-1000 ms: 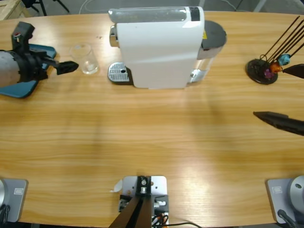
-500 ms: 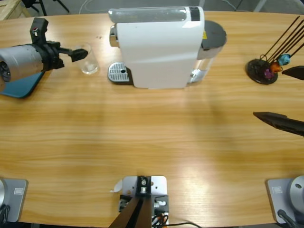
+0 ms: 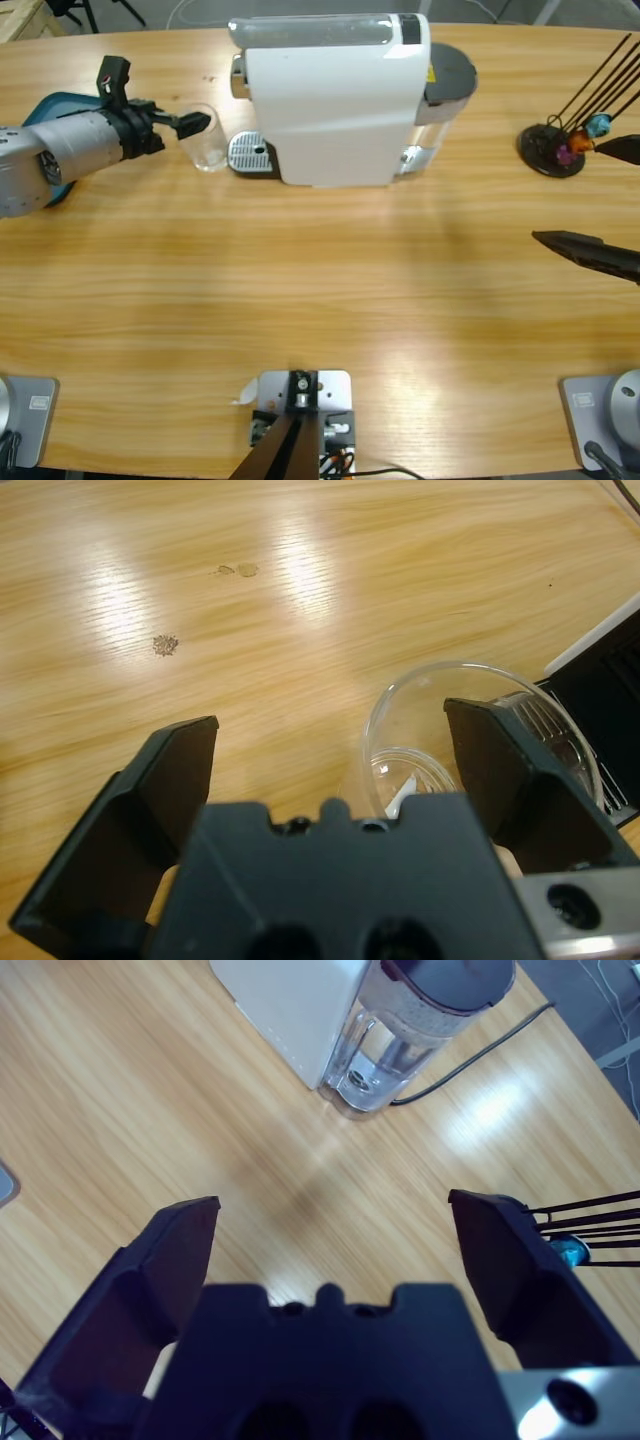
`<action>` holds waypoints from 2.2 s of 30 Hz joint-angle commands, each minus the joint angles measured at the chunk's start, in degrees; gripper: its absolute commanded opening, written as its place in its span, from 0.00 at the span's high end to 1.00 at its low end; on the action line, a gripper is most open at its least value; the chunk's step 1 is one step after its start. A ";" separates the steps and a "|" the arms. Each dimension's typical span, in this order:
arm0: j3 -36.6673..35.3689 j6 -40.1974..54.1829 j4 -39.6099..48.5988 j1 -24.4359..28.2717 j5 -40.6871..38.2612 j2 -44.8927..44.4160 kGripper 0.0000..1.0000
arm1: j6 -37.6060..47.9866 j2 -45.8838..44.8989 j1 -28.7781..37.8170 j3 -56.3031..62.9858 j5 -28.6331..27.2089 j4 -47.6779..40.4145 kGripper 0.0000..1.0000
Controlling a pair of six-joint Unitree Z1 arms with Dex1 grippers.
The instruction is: Pour coffee
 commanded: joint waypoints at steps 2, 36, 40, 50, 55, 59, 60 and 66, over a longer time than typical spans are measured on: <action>3.34 0.17 0.44 0.74 -2.59 -8.87 0.01 | -0.28 -0.11 -0.44 2.87 -0.52 -1.61 0.00; 1.13 1.14 5.01 -5.28 -0.71 -2.59 0.00 | -0.33 -1.08 -0.44 3.50 -0.59 -2.14 0.01; 0.42 1.12 4.85 -5.28 0.56 -1.59 0.00 | -0.37 -1.08 -0.44 3.50 -0.59 -2.14 0.01; 0.19 1.09 4.94 -5.28 0.38 -0.34 0.42 | -0.46 -1.08 -0.44 3.68 -0.59 -2.31 0.01; 0.67 1.14 4.94 -5.28 0.08 -0.46 0.52 | -0.46 -1.16 -0.44 3.71 -0.59 -2.31 0.01; 2.13 2.30 5.06 -5.28 -0.95 -3.59 0.52 | -0.48 -1.22 -0.44 3.77 -0.59 -2.31 0.01; 2.51 2.74 5.17 -5.28 -1.43 -5.18 0.52 | -0.55 -1.20 -0.44 3.84 -0.59 -2.42 0.01; -1.14 7.73 17.42 -5.28 -6.07 -17.16 0.51 | -0.55 -1.43 -0.44 4.40 -0.41 -3.00 0.01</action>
